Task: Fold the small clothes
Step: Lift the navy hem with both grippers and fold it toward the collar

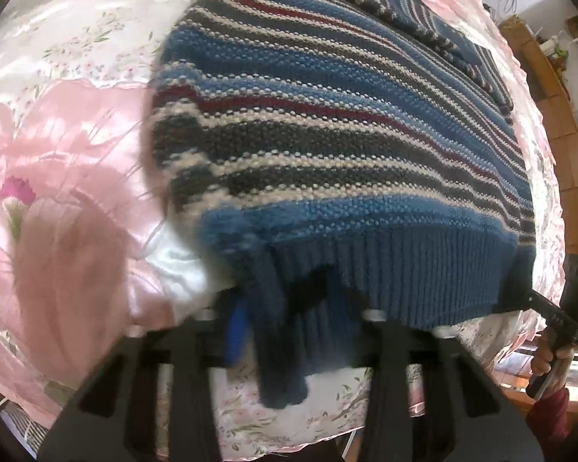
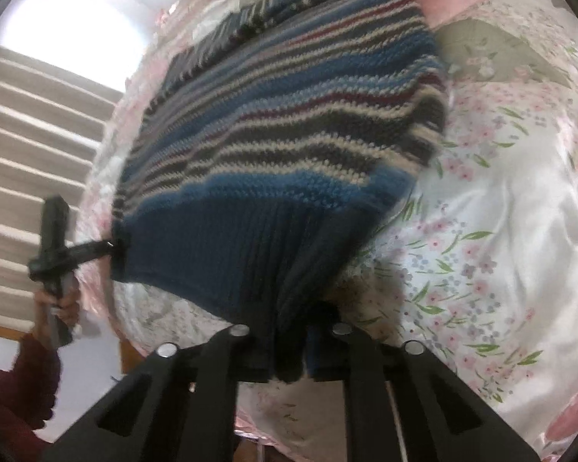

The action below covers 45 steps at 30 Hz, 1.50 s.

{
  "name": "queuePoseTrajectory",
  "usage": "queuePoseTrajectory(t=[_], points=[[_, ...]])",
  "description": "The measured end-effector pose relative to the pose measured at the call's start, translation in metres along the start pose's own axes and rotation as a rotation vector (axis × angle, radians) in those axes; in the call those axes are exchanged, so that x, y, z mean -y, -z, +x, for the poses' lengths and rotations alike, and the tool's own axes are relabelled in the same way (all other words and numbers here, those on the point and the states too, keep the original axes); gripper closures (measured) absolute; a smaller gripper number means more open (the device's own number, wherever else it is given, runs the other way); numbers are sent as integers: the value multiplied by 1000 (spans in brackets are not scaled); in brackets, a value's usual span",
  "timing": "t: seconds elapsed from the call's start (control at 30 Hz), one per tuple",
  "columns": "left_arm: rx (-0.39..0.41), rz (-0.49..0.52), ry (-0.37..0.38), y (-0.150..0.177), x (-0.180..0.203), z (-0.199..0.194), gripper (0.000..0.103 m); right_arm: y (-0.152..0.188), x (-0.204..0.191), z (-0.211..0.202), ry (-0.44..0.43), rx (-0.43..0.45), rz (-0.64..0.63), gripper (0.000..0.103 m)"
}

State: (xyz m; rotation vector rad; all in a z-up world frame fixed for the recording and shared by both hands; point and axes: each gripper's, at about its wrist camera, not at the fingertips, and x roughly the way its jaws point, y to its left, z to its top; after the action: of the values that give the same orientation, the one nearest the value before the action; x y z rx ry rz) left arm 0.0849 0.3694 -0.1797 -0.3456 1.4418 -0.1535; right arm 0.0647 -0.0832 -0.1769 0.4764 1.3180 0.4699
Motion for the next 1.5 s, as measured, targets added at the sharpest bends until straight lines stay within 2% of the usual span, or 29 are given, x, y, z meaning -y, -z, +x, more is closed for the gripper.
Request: queuePoseTrajectory(t=[0.03, 0.1, 0.27, 0.37, 0.47, 0.63, 0.8, 0.97, 1.23, 1.5], points=[[2, -17, 34, 0, -3, -2, 88, 0, 1, -4, -19, 9, 8, 93], [6, -42, 73, 3, -9, -7, 90, 0, 1, -11, -39, 28, 11, 93], [30, -47, 89, 11, -11, -14, 91, 2, -4, -19, -28, 39, -26, 94], [17, -46, 75, 13, -13, -6, 90, 3, 1, -6, 15, -1, -24, 94], [13, -59, 88, 9, -12, -7, 91, 3, 8, -1, -9, -10, 19, 94], [26, -48, 123, 1, -2, -19, 91, -5, -2, -17, -43, 29, -13, 94], [53, -58, 211, -14, 10, -35, 91, -29, -16, -37, -90, 73, -39, 94], [103, -29, 250, -35, 23, -50, 91, -52, -29, -50, -103, 113, -68, 94], [186, -29, 247, -73, 23, -61, 91, -93, -29, -63, -94, 178, -50, 94], [232, -99, 221, -116, 10, -46, 91, -144, -7, -49, -106, 179, 43, 94]])
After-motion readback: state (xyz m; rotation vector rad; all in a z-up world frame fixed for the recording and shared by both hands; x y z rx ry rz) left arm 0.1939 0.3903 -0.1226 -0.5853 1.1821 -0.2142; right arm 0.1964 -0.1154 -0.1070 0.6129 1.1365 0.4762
